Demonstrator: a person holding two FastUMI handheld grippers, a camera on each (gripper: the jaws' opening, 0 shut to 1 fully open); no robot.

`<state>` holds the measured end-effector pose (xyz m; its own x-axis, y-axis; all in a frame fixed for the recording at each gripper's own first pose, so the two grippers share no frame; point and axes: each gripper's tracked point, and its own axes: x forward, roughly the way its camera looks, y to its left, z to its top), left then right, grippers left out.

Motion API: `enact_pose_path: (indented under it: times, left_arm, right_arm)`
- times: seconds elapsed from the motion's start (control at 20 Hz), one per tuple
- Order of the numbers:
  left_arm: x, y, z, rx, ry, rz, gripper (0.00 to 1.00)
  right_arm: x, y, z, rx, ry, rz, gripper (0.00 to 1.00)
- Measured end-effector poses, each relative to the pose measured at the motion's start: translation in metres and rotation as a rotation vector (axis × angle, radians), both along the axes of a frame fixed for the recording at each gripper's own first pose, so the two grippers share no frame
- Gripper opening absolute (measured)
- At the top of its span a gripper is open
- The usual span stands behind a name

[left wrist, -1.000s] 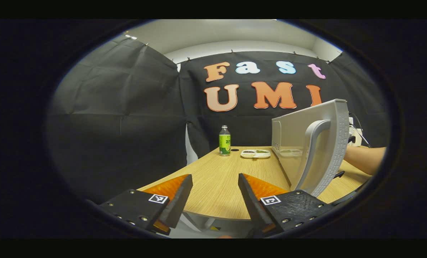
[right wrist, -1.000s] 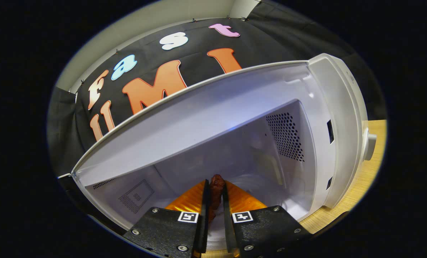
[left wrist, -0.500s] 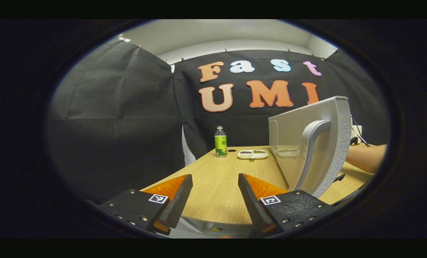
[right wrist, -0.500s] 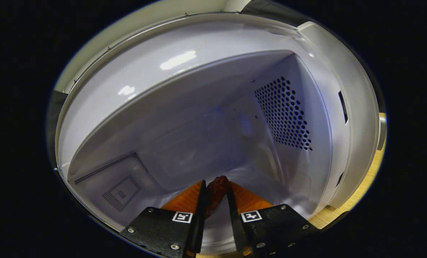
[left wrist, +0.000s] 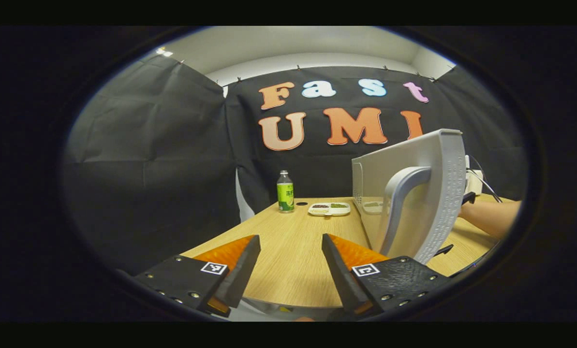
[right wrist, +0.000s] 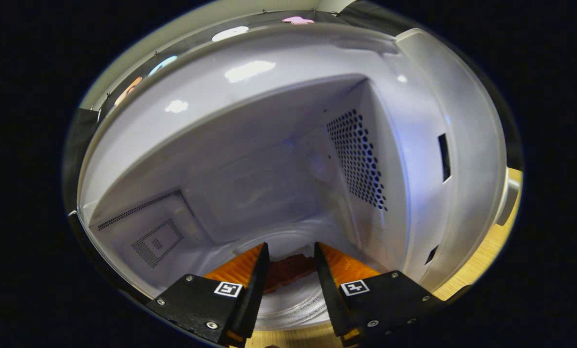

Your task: Open the microwave oven with the left hand, put the food in, and close the microwave oven.

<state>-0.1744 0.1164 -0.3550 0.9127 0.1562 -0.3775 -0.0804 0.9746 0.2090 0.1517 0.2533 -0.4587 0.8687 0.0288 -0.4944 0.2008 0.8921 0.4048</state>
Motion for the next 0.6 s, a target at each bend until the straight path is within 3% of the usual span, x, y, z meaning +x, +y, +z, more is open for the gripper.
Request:
enact_pose_path:
  times: [0.3, 0.6]
  left_arm:
    - [0.006, -0.01, 0.0, 0.002, 0.012, -0.011, 0.78]
    - [0.014, -0.023, -0.003, 0.008, 0.032, -0.029, 0.76]
  right_arm:
    - [-0.027, -0.01, 0.007, 0.121, 0.019, -0.055, 0.66]
    - [-0.067, -0.012, 0.046, 0.212, -0.008, -0.031, 0.68]
